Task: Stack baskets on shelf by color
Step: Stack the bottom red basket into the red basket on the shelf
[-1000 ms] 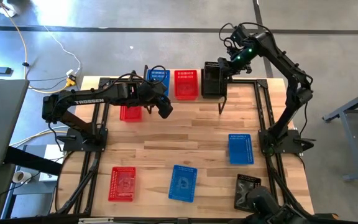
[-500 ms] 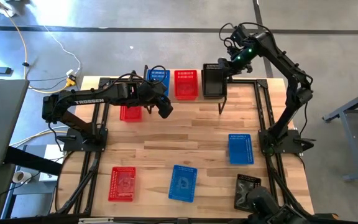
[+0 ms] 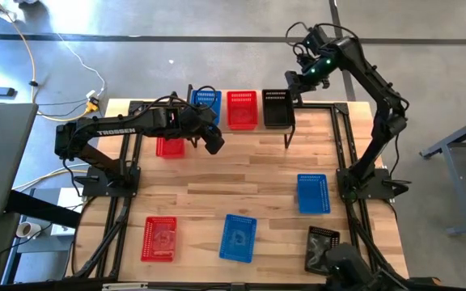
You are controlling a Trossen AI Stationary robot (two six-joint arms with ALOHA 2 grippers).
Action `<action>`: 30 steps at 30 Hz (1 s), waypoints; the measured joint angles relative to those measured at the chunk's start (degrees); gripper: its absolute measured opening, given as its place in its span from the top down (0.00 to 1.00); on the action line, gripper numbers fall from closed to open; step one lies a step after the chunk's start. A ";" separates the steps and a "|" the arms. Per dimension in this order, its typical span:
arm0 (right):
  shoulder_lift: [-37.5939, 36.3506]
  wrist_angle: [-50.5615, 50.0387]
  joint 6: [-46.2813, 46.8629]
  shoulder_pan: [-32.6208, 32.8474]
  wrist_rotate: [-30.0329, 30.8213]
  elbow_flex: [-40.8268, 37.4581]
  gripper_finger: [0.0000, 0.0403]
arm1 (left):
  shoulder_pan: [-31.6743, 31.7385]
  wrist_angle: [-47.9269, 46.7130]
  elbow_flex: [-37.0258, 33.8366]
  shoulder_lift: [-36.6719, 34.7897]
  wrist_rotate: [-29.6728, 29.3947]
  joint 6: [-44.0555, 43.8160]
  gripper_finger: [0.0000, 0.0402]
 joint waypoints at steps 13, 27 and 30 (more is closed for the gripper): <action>-0.48 -8.80 -15.23 6.37 6.53 3.82 0.76 | -0.08 -5.77 0.00 -0.01 -0.17 -5.58 0.58; -0.48 -8.88 -16.91 18.66 11.69 3.77 0.76 | -3.68 -17.58 -0.02 -5.39 2.94 -14.97 0.58; -0.48 -8.88 -15.79 20.29 11.69 3.77 0.76 | -5.34 -18.55 -0.02 -5.96 3.69 -15.28 0.58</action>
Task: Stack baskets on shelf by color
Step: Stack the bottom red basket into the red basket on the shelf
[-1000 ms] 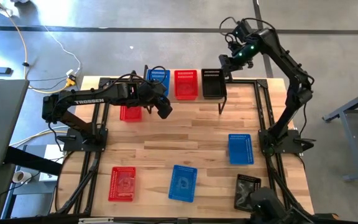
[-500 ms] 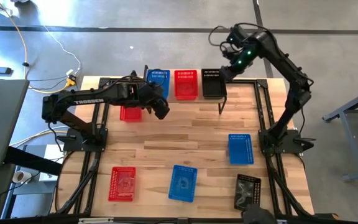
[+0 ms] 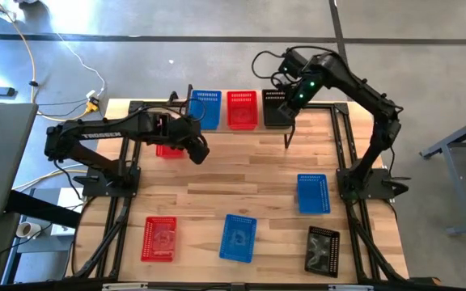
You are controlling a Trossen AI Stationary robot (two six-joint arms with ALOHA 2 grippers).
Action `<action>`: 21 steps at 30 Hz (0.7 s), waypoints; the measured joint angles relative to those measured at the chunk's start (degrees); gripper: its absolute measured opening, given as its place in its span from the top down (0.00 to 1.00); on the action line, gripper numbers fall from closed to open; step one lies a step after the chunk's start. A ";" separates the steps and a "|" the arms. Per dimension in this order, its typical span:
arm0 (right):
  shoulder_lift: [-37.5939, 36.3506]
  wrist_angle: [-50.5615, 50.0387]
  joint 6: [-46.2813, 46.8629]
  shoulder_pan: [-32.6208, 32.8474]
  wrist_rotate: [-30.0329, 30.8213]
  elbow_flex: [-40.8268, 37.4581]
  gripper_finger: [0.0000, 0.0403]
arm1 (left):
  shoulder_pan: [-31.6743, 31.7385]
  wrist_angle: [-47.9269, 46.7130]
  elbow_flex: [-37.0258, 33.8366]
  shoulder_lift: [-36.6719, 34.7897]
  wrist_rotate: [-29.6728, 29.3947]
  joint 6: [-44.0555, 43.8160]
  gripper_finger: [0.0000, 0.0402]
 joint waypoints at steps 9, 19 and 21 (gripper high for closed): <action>-0.02 0.00 5.30 5.07 2.32 -0.02 0.76 | -5.52 -0.02 0.00 0.00 3.25 -7.64 0.58; -0.02 0.04 9.06 10.10 2.25 -0.02 0.76 | -15.57 -6.81 0.00 0.02 4.74 -10.41 0.58; -0.02 0.04 9.06 11.21 2.25 -0.02 0.76 | -18.22 -9.95 0.00 -0.15 5.55 -9.92 0.58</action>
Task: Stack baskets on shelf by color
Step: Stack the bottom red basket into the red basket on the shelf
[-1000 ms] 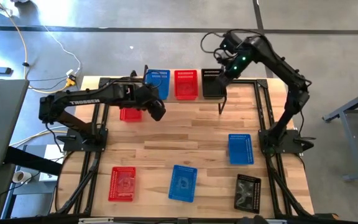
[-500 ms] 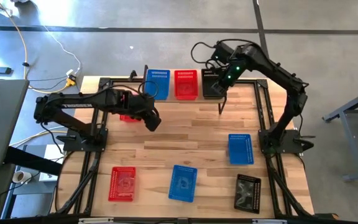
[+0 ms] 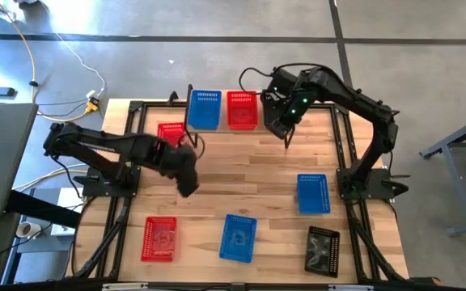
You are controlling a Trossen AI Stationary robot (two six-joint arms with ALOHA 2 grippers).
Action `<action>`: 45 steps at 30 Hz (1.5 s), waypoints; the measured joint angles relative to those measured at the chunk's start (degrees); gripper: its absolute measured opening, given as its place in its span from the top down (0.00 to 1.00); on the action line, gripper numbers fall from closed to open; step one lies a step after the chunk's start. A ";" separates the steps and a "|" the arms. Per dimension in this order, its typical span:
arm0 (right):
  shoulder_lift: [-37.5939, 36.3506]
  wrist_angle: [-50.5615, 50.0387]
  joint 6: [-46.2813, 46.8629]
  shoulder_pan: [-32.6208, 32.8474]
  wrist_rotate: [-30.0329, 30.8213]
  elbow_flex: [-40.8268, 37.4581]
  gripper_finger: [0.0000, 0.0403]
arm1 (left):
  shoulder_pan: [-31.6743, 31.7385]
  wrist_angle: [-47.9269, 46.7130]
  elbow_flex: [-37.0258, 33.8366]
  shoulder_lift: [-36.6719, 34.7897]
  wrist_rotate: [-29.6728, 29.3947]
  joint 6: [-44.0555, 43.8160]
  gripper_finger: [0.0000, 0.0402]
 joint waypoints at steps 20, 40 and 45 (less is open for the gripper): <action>-0.02 -0.04 1.95 9.28 1.83 -0.02 0.76 | -29.18 -1.28 -10.10 -1.86 -0.26 2.63 0.58; -0.02 0.00 1.51 9.54 2.84 -0.02 0.76 | -31.21 15.28 -27.33 -1.84 6.93 -0.38 0.58; -0.02 0.00 1.51 9.54 2.82 -0.02 0.76 | -30.23 18.51 -31.13 -1.84 6.97 -1.69 0.58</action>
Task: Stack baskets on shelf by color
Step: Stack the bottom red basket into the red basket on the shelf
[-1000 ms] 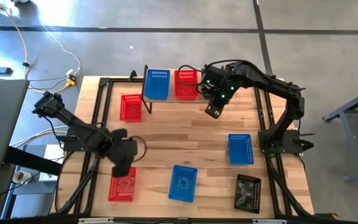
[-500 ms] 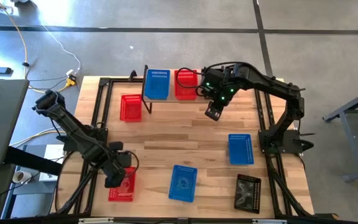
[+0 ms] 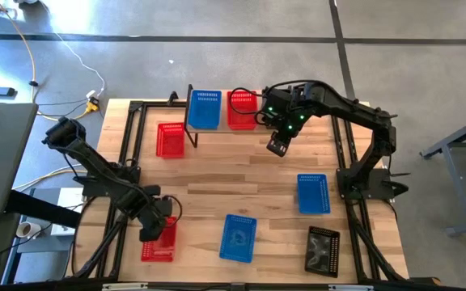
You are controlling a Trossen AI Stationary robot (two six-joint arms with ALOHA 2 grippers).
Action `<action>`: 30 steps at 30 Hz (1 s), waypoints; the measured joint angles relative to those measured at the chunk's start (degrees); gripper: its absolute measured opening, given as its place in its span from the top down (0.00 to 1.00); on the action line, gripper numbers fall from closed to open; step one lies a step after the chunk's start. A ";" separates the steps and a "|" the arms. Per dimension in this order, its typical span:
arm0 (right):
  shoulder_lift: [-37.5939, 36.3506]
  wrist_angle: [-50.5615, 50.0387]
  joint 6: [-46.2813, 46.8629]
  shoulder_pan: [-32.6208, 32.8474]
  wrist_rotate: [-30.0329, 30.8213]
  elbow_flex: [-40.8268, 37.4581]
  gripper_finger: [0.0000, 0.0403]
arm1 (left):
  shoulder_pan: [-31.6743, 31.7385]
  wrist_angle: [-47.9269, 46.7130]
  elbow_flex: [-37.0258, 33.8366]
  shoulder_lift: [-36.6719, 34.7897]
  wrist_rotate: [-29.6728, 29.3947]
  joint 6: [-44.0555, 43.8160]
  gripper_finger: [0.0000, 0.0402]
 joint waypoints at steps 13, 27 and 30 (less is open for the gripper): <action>0.00 0.10 -0.02 -0.12 -0.02 0.00 0.76 | 2.10 5.55 -3.79 0.00 2.86 0.25 0.81; 0.02 0.65 -0.04 -0.15 -0.46 0.00 0.76 | 5.60 7.61 -3.15 -1.16 3.79 -5.88 0.99; 0.02 0.65 -0.64 -0.15 -0.46 0.00 0.76 | 6.79 7.08 -1.26 -2.28 2.88 -6.09 0.99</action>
